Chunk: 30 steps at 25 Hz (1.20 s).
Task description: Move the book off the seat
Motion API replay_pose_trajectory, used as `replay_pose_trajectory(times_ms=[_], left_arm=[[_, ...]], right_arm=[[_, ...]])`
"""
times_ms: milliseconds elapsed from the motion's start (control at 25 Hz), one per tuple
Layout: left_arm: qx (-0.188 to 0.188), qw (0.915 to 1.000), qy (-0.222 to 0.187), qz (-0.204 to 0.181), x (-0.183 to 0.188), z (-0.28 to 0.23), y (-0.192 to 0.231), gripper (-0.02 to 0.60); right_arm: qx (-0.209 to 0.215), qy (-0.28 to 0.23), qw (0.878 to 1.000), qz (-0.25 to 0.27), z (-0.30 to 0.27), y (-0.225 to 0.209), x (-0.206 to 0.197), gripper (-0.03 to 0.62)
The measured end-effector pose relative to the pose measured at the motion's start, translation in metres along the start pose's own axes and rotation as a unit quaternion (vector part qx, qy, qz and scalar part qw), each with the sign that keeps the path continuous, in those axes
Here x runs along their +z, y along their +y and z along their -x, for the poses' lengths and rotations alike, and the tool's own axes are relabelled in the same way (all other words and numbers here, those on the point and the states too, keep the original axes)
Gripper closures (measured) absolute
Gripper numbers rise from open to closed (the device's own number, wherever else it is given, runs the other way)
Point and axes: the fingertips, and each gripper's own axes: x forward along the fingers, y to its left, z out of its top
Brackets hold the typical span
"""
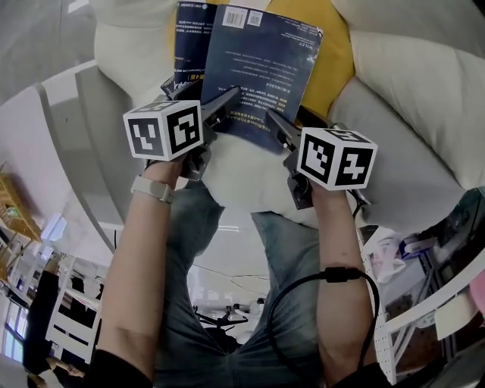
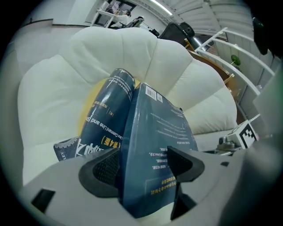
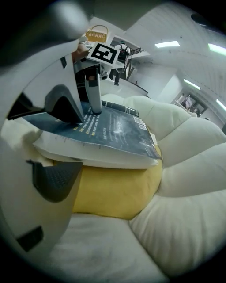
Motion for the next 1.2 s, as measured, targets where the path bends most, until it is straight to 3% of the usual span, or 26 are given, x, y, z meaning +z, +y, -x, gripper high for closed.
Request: replay_pose_trajectory(times_ms=[280, 640, 760, 880, 960, 1200], left_arm=[[-0.021, 0.9998, 0.007, 0.001, -0.002, -0.002, -0.003, 0.242], [-0.023, 0.9996, -0.016, 0.001, -0.002, -0.005, 0.000, 0.244], [-0.025, 0.9987, -0.032, 0.031, -0.002, -0.001, 0.002, 0.249], [-0.067, 0.9936, -0.029, 0.087, 0.001, 0.008, 0.006, 0.305], [-0.082, 0.9905, -0.035, 0.105, 0.002, 0.011, 0.005, 0.305], [-0.047, 0.9954, -0.039, 0.074, 0.001, -0.003, -0.009, 0.255]], right_arm=[[-0.029, 0.009, 0.999, -0.024, -0.011, -0.009, -0.001, 0.324], [-0.002, 0.013, 0.999, -0.036, -0.017, -0.010, 0.000, 0.324], [-0.009, 0.012, 0.999, -0.030, -0.016, -0.010, -0.001, 0.324], [-0.015, 0.009, 1.000, -0.026, -0.015, -0.012, 0.000, 0.326], [-0.014, 0.010, 1.000, -0.024, -0.015, -0.012, 0.000, 0.326], [-0.011, 0.013, 1.000, -0.025, -0.008, -0.019, 0.002, 0.327]])
